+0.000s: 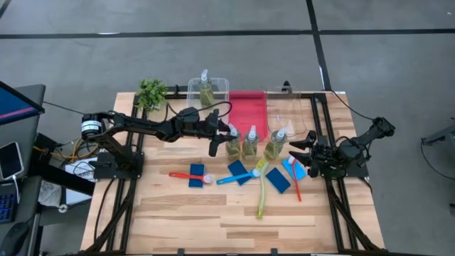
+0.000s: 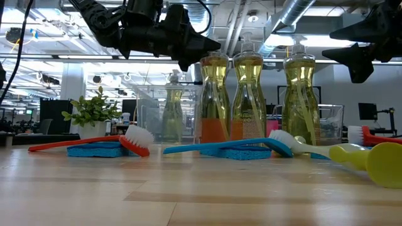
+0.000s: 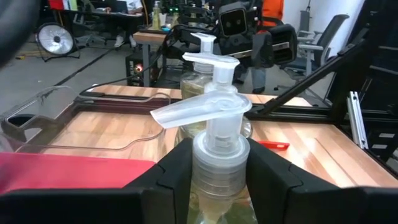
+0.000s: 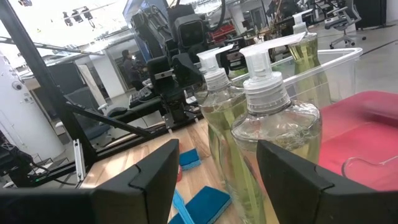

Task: Pick & Place Kitchen Sink Supplies
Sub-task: Put the yellow dish soap into the transparent container

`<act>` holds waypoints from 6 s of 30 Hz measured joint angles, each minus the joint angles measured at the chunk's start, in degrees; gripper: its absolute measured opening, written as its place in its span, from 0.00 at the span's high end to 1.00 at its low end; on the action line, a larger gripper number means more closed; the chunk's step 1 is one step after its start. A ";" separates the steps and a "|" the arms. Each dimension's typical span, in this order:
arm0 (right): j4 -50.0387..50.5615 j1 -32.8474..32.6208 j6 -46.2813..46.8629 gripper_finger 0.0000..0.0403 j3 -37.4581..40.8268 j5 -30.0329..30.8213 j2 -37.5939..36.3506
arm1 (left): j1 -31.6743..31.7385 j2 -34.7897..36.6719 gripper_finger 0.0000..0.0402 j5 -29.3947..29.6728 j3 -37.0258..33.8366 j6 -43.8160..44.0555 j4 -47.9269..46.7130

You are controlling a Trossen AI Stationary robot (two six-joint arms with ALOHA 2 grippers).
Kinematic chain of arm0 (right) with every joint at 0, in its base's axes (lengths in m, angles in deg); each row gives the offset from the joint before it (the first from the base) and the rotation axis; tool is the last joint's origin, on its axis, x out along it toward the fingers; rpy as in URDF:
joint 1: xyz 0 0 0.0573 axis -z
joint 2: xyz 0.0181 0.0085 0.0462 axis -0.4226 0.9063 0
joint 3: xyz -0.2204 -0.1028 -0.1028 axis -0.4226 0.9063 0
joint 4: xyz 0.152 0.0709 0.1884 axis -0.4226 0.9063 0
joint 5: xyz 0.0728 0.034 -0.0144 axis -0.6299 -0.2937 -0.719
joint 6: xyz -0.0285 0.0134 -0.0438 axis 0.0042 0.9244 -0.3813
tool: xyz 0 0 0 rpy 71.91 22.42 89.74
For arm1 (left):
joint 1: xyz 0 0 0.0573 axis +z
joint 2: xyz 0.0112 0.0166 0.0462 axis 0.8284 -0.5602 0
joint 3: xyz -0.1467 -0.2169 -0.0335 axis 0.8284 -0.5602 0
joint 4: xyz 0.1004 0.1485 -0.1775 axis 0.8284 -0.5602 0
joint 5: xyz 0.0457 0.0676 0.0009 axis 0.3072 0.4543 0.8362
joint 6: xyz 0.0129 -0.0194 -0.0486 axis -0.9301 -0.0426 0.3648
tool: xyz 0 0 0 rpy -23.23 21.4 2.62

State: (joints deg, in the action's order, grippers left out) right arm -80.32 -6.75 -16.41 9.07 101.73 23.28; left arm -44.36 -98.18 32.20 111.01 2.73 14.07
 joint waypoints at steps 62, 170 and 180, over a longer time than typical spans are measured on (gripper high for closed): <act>0.52 0.00 0.00 0.48 0.00 0.03 -0.02 | 22.30 27.79 0.69 2.84 0.00 -0.03 -4.93; 1.32 0.01 1.51 0.48 -0.01 -0.15 0.00 | 23.12 10.94 0.41 4.09 -0.02 -7.03 -17.74; 1.31 0.00 1.51 0.48 0.00 -0.16 0.00 | 23.15 12.24 0.41 6.01 -0.04 -8.68 -19.08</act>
State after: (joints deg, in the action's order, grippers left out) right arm -79.01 -6.75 -14.90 9.07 101.57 23.28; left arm -21.21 -85.94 38.21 110.97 -5.95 -5.02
